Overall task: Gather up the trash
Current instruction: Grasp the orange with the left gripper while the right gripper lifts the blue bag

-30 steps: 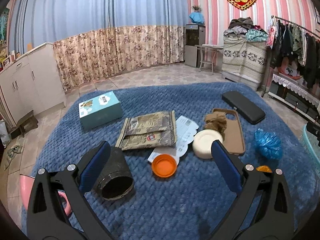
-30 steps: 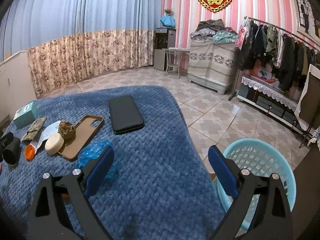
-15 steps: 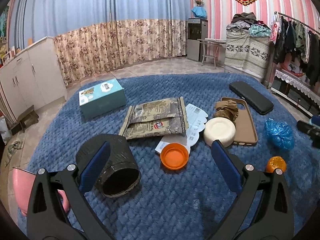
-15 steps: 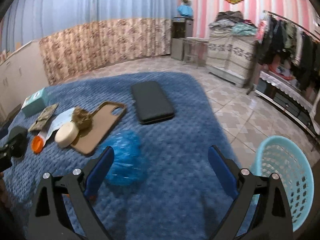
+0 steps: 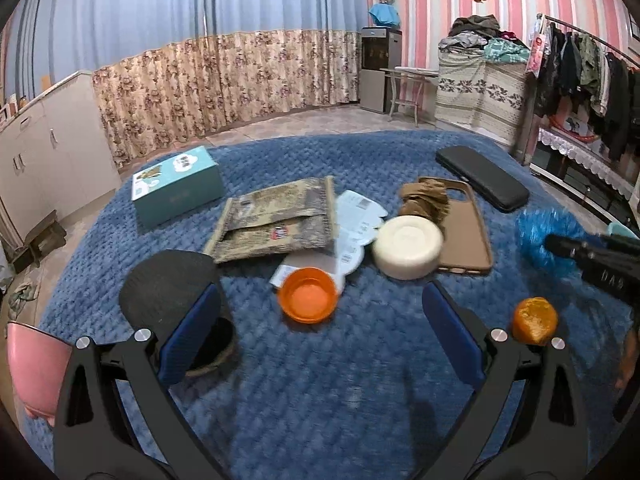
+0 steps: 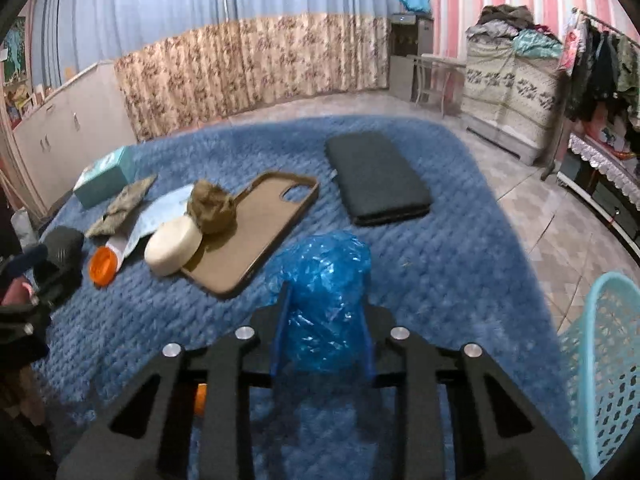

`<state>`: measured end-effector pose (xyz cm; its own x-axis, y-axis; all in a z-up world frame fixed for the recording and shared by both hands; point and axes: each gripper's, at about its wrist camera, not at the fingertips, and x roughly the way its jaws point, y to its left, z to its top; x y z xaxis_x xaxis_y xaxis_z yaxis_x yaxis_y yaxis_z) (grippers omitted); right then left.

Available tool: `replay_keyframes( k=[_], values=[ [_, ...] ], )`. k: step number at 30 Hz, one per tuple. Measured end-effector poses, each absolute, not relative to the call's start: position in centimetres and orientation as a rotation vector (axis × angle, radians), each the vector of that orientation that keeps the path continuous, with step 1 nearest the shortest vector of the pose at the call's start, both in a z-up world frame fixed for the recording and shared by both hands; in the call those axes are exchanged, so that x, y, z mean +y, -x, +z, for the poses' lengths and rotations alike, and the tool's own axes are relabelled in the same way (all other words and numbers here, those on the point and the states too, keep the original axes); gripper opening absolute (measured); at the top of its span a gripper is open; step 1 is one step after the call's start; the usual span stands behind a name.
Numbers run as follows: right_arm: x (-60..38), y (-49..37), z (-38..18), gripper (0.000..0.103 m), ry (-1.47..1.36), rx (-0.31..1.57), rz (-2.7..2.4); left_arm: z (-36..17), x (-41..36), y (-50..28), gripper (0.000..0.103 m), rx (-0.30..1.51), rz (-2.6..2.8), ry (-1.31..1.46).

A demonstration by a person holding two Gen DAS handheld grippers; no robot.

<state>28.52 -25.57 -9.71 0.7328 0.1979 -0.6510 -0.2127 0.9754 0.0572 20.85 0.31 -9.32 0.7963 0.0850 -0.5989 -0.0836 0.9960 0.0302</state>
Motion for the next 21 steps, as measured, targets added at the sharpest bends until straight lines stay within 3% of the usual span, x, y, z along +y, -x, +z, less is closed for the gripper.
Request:
replay_keyframes(
  k=[17,19,21],
  values=[
    [-36.0,-25.1,-5.0,0.029,-0.022,0.604,0.017,-11.7,-12.0,-20.6,0.097,0.753,-0.102,-0.07],
    [-36.9,-25.1,-4.8,0.029,-0.047,0.601,0.007,-11.7,-12.6,-20.7,0.091,0.754,-0.12,-0.063],
    [-37.7,-25.0,-4.7,0.029,-0.064,0.598,-0.006,-11.9,-13.2,-20.8,0.076,0.768,-0.145,-0.062]
  ],
)
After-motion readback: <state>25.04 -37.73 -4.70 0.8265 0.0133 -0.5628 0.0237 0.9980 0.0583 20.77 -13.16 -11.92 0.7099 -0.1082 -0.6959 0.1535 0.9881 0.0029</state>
